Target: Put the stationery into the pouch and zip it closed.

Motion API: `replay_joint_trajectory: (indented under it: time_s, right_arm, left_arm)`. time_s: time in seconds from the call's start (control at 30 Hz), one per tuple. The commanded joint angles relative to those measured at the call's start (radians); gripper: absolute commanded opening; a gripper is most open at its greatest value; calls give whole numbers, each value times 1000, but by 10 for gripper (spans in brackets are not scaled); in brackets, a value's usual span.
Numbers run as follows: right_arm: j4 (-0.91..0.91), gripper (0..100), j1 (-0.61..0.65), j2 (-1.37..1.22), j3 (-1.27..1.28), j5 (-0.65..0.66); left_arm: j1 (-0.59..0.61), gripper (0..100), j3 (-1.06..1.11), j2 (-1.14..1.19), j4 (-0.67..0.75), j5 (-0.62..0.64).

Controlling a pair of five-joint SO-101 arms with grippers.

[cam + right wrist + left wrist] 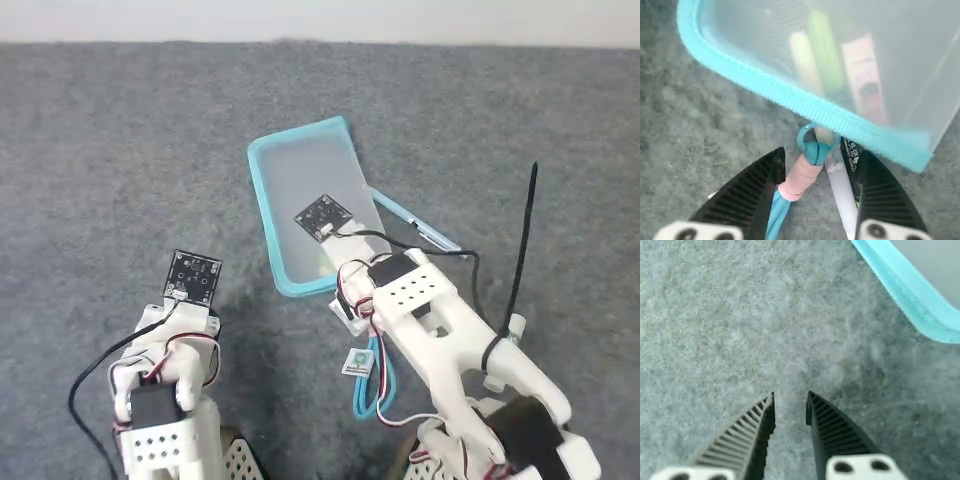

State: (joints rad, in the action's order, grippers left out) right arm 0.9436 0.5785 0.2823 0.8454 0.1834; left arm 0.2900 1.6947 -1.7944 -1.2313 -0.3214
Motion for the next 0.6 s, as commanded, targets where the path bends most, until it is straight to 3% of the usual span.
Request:
replay_joint_trajectory:
  time_s: [0.0,0.3,0.47,0.57]
  right_arm:
    - [-67,231,5,2,35,-6]
    - [-97,222,8,2,57,-9]
    - [-107,66,10,2,75,-6]
    - [-107,32,10,2,74,-5]
  left_arm:
    - [5,97,-10,-20,20,-17]
    - [5,97,-10,-20,18,-17]
    - [5,97,-10,-20,18,-17]
    - [5,97,-10,-20,18,-17]
